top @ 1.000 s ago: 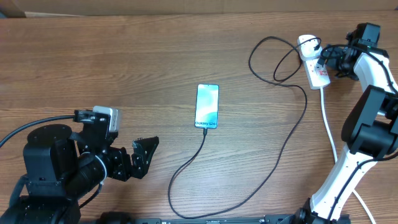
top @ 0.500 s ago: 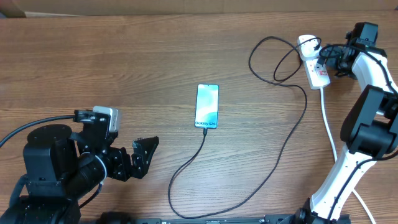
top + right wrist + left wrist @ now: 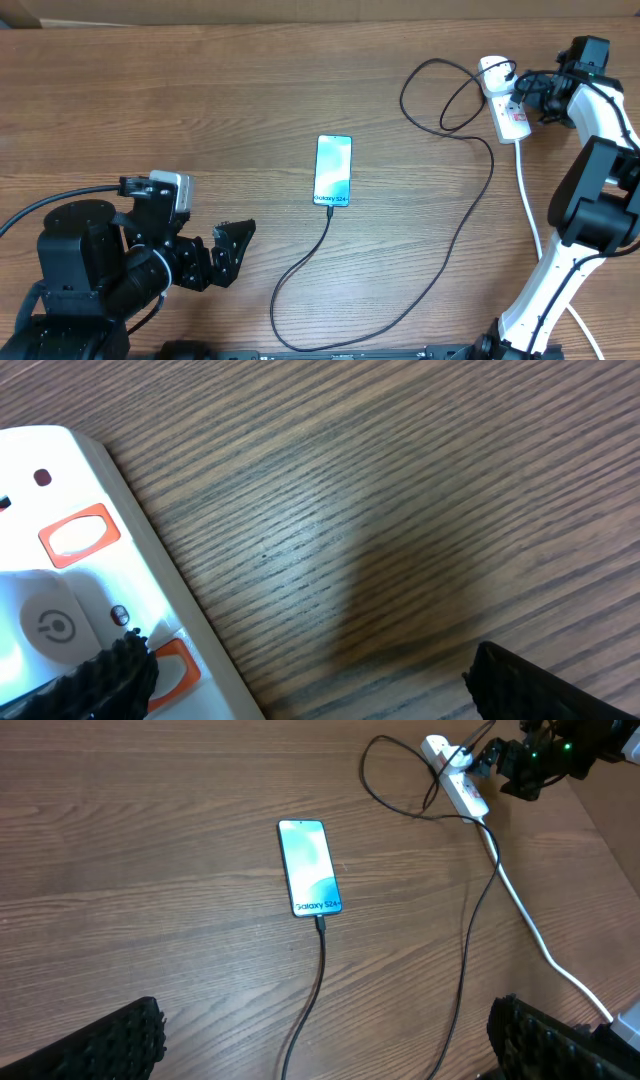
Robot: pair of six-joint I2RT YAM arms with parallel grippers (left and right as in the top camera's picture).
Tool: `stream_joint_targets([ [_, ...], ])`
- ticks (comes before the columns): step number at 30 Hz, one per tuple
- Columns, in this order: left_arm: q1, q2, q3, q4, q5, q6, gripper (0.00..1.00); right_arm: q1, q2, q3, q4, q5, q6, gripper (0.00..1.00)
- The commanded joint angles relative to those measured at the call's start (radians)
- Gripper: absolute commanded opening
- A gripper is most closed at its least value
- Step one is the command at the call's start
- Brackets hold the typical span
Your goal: Plug charger to phone and switch on socket
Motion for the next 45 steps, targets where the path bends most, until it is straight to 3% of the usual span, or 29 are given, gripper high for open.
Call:
stream_joint_targets([
  [1,-0.002,-0.003,0.005,0.003,0.011,0.015,1.0,0.032,0.071,-0.021,-0.035,-0.081,-0.028,1.0],
  [45,-0.002,-0.003,0.006,0.003,0.011,0.015,1.0,0.102,0.071,-0.021,-0.058,-0.094,-0.088,1.0],
])
